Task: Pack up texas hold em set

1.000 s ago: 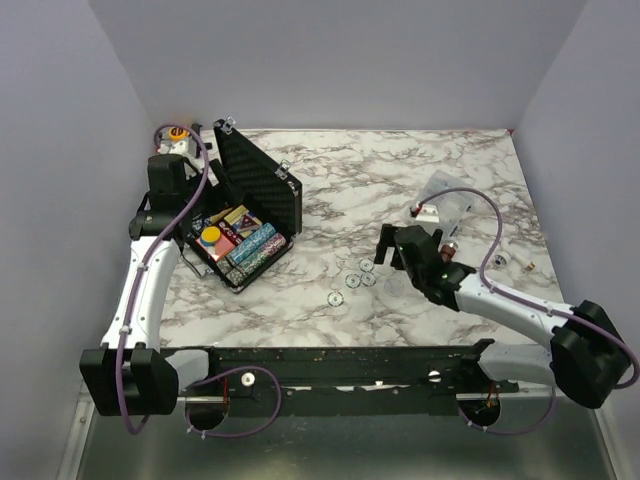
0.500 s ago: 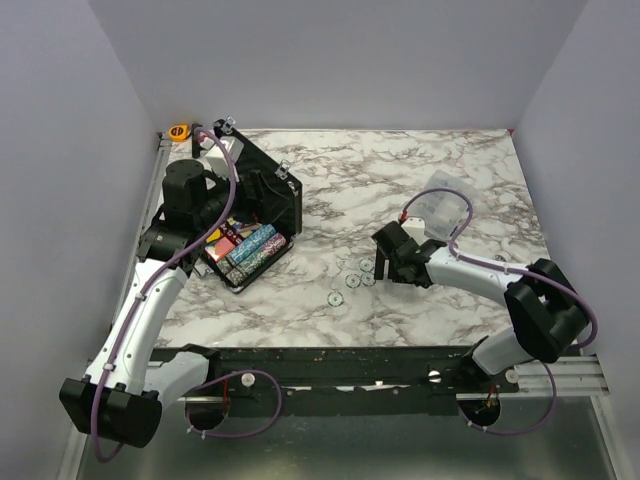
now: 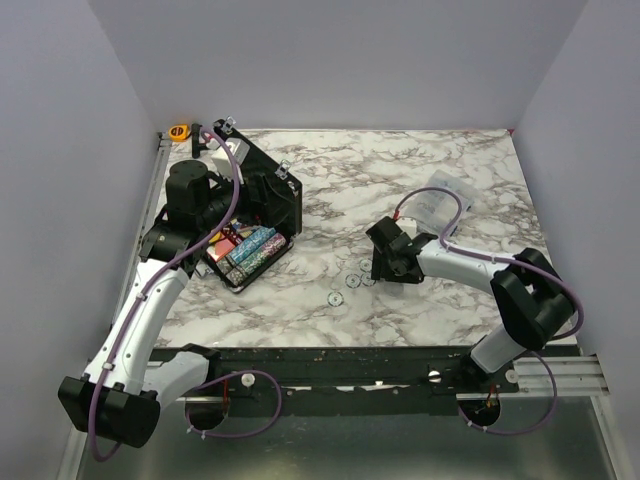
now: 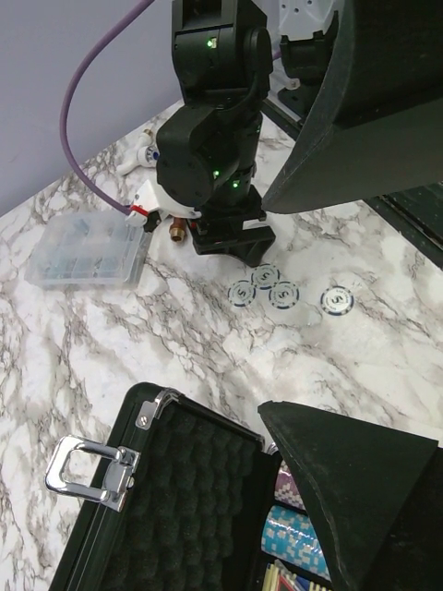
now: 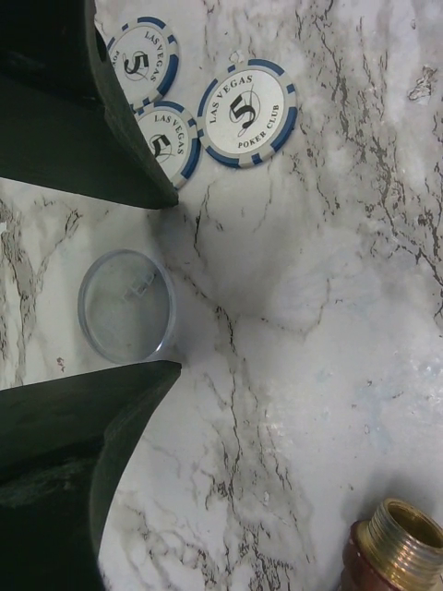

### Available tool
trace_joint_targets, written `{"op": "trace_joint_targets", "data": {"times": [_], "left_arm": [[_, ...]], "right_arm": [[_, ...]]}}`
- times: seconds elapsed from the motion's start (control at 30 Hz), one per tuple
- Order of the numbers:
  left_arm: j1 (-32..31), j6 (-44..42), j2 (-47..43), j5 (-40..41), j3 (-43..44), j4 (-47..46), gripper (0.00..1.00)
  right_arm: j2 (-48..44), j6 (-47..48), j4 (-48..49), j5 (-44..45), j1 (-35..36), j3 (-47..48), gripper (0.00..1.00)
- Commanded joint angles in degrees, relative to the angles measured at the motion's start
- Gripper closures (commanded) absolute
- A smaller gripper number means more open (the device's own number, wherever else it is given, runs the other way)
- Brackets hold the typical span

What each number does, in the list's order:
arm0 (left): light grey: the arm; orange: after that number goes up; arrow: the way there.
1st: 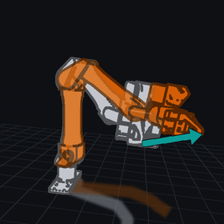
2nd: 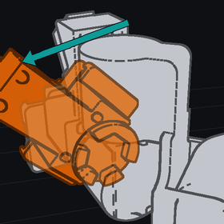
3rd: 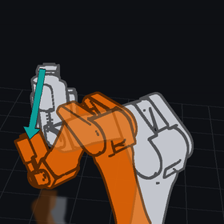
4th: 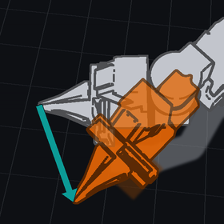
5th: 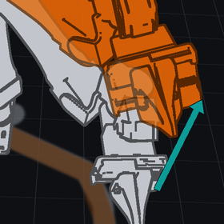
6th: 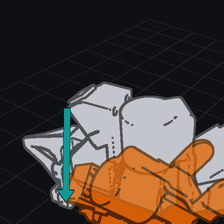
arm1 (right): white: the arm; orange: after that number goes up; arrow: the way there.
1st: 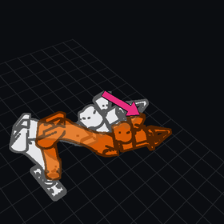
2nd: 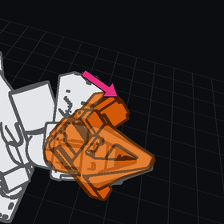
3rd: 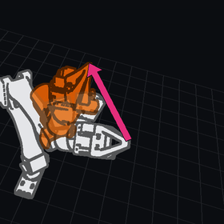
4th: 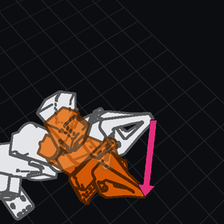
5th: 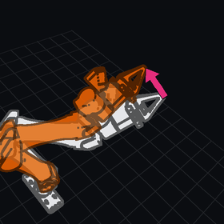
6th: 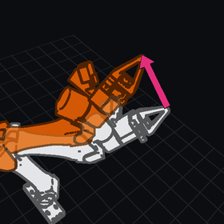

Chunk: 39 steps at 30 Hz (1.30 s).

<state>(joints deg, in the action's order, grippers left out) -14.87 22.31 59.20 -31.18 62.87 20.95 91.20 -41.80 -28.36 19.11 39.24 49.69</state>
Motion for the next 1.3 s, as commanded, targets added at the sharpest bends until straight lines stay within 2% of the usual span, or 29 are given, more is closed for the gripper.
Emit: {"op": "trace_joint_targets", "data": {"times": [0.0, 0.57, 0.8, 0.97, 1.27], "left_arm": [[-0.6, -0.7, 0.1, -2.4, -0.4, -0.8, 0.18], [-0.9, 0.1, 2.4, -4.2, -0.5, -1.3, 0.18], [-1.0, 0.1, 3.1, -4.1, -0.5, -1.2, 0.18], [-1.0, -0.1, 3.9, -3.8, -0.6, -1.1, 0.18], [-1.6, -0.2, 5.1, -3.5, -0.6, -0.8, 0.17]], "right_arm": [[2.9, -0.1, -3.4, -5.9, 0.5, -2.2, 0.3], [-1.5, -1.3, -10.4, -4.4, 2.4, -4.5, 0.3], [-0.7, -1.2, -8.0, -4.2, 2.8, -5.9, 0.34], [-0.1, -1.2, -7.3, -3.9, 2.8, -5.4, 0.42], [-3.7, -2.0, -4.8, -3.2, 2.8, -5.7, 0.67]]}}
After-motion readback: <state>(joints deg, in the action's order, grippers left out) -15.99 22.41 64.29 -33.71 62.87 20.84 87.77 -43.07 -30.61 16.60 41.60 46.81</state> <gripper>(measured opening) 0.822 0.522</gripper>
